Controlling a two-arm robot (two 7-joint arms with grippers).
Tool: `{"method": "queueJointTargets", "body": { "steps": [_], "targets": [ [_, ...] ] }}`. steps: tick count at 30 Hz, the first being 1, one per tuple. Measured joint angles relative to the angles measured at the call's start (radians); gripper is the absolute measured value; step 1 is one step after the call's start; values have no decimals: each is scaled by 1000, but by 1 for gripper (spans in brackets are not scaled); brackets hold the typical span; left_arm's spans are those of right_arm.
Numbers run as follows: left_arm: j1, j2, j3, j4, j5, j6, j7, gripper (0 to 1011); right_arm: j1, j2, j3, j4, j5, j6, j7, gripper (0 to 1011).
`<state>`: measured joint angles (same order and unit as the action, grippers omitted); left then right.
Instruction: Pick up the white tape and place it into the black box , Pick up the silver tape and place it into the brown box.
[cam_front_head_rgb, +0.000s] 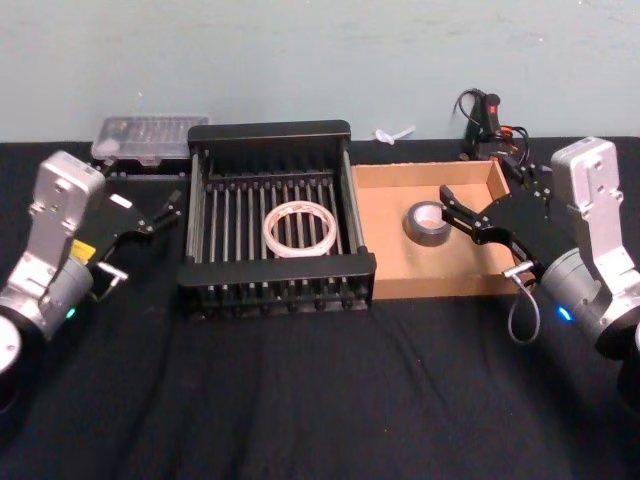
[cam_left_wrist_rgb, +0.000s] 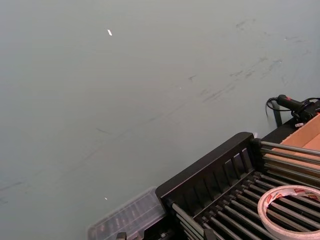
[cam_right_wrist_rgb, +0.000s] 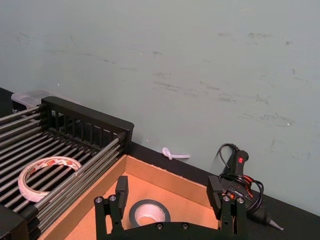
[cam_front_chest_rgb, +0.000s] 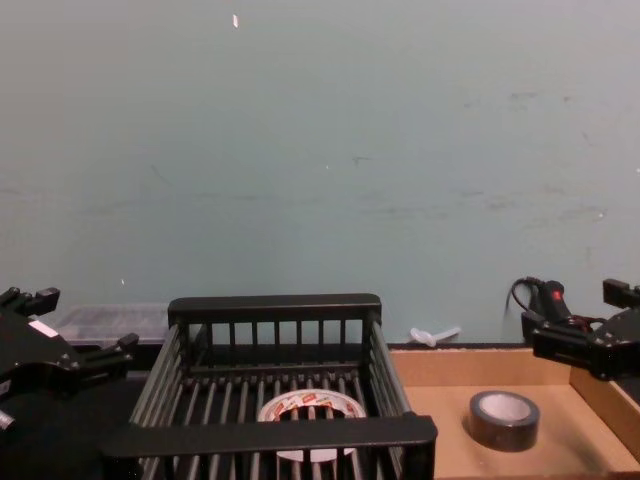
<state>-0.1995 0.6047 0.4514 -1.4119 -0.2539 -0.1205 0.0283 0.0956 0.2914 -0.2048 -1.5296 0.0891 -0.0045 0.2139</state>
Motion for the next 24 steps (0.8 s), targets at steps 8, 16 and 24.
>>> {"method": "queueJointTargets", "body": {
  "steps": [8, 16, 24],
  "targets": [
    [0, 0, 0, 0, 0, 0, 0, 1001, 0, 0, 0, 0, 0, 0, 0, 1002],
    [0, 0, 0, 0, 0, 0, 0, 1002, 0, 0, 0, 0, 0, 0, 0, 1002],
    [0, 0, 0, 0, 0, 0, 0, 1001, 0, 0, 0, 0, 0, 0, 0, 1002]
  ]
}}
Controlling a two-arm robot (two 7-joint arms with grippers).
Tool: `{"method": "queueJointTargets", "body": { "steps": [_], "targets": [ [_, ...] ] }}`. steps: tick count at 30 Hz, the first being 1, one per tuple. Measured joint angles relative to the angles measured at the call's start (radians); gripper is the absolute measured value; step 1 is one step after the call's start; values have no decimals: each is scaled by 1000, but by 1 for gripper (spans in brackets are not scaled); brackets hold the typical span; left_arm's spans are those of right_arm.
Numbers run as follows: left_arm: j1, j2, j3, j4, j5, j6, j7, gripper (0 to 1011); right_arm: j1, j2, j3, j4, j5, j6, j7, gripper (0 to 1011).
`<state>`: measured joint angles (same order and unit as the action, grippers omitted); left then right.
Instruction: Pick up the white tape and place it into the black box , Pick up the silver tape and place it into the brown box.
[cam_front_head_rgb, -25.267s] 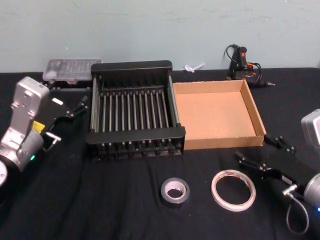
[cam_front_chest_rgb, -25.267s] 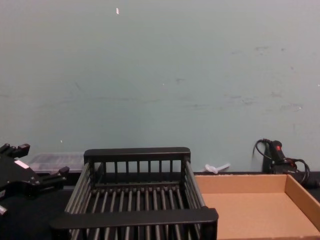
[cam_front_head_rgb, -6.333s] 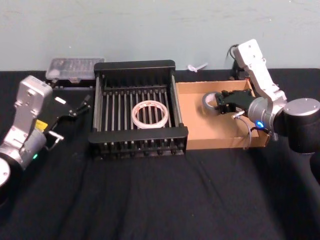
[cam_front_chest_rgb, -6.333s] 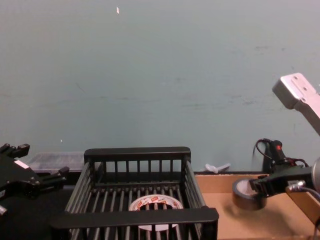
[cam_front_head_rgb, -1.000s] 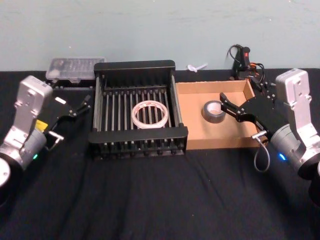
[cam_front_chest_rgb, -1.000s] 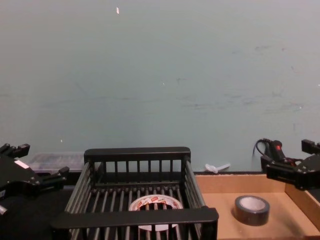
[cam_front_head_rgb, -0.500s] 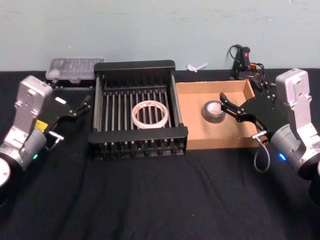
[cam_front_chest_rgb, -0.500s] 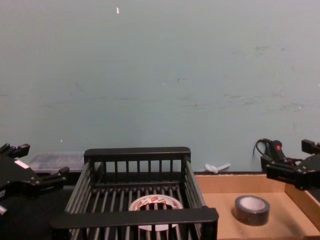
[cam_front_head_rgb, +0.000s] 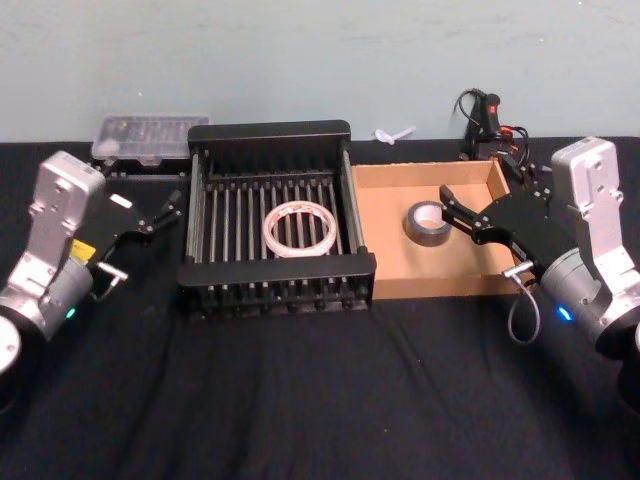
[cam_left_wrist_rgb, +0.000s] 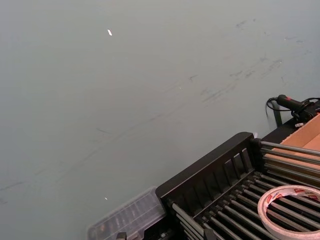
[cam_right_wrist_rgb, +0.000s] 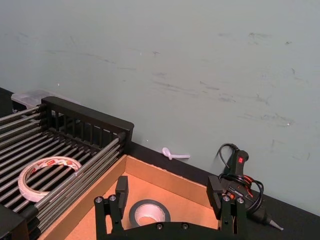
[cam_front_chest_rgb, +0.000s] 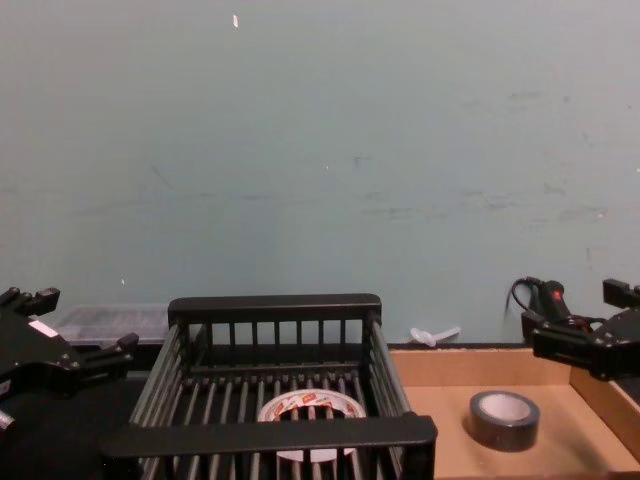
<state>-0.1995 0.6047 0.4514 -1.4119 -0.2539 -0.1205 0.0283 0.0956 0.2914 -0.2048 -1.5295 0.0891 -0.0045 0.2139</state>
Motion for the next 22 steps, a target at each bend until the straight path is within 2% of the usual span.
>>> {"method": "queueJointTargets", "body": {
  "steps": [22],
  "targets": [
    [0, 0, 0, 0, 0, 0, 0, 1001, 0, 0, 0, 0, 0, 0, 0, 1002]
  ]
}}
